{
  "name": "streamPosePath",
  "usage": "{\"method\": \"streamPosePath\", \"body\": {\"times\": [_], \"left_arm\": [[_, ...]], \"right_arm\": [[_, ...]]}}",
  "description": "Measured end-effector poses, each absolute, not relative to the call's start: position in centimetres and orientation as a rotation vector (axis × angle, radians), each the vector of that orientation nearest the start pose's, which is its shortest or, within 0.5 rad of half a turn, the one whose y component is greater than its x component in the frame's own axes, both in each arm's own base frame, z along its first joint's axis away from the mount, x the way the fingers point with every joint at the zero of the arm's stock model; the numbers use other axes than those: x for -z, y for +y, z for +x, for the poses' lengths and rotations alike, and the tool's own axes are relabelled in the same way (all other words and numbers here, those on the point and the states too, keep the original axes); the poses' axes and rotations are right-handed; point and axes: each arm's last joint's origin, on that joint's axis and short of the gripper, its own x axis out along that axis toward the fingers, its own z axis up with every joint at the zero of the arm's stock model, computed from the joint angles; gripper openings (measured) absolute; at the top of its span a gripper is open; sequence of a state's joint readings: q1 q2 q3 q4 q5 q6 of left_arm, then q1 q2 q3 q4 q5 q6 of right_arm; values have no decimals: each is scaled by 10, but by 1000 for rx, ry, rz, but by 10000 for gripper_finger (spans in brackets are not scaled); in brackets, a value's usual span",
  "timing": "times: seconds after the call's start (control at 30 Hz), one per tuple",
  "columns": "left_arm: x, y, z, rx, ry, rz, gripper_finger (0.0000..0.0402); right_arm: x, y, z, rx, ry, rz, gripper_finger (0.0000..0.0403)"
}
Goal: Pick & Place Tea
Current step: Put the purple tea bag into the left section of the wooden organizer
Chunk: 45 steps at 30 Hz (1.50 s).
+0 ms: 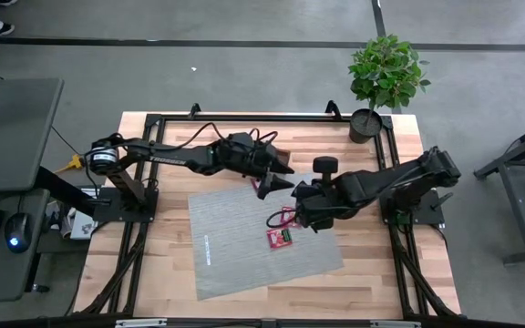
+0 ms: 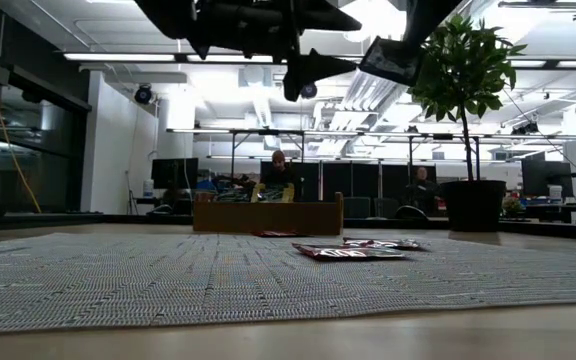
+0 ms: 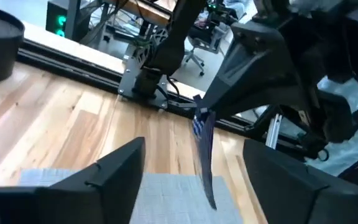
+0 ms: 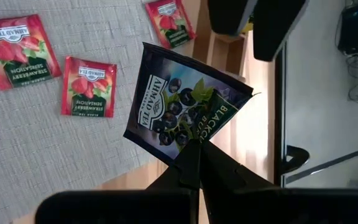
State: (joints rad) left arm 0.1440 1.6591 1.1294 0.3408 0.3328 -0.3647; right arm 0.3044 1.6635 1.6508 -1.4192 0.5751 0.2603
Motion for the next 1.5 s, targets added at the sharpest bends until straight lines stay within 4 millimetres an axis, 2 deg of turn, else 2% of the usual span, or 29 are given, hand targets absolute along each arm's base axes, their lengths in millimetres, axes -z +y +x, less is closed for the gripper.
{"method": "streamPosePath", "body": {"times": [0.17,0.63,1.0,1.17,1.5], "left_arm": [[-274,45,377,145,228,-443,284],[-273,44,377,176,243,-473,285],[-273,45,377,145,235,-470,280],[-273,45,377,139,234,-469,234],[-270,44,376,161,267,-448,89]], "right_arm": [[-332,76,297,366,1223,-386,0],[-334,62,313,360,1136,-329,0],[-332,61,318,344,1121,-303,0],[-330,62,319,342,1129,-305,0],[-329,62,319,344,1139,-311,0]]}}
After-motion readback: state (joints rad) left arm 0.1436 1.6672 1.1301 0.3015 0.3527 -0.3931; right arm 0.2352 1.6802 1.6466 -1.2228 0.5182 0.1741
